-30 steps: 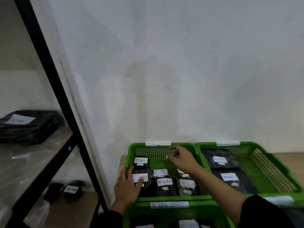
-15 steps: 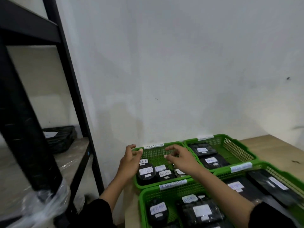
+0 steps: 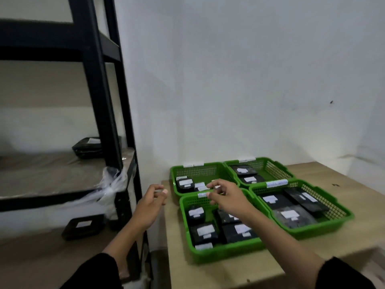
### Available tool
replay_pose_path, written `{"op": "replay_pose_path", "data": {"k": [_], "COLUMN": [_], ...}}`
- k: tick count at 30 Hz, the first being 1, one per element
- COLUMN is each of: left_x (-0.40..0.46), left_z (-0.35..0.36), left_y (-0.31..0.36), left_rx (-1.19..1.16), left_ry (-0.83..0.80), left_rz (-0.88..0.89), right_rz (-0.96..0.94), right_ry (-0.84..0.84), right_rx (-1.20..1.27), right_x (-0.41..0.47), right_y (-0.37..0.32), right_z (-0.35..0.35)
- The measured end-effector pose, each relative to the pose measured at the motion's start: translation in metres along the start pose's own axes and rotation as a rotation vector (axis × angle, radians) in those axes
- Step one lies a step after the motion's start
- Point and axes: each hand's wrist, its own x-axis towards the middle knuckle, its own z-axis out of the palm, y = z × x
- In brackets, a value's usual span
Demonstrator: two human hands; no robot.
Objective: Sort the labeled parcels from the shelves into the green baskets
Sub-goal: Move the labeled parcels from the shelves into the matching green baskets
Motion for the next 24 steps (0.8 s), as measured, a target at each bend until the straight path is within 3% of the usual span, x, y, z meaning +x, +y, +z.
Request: {"op": "replay_pose_path", "data": {"k": [7, 13, 24], "left_x": [-0.103, -0.149, -0.232], "left_z": [-0.046, -0.113, -0.354], "left_y": [-0.022, -0.032, -0.106], "left_rx": [0.067, 0.08, 0.102], "left_ry": [-0.051, 0.077, 0.329], "left_rz": [-0.112, -0.141, -0.257], "right_rz": [0.062, 0.013, -0.04], "right_ry": [-0.082, -0.132, -0.328], "right_rx": [-0.008, 0.028, 0.079], "right_x": [-0.078, -0.083, -0.093], "right_y": [-0.007, -0.043, -0.15], "right_z": [0.039, 0.089, 0.308]}}
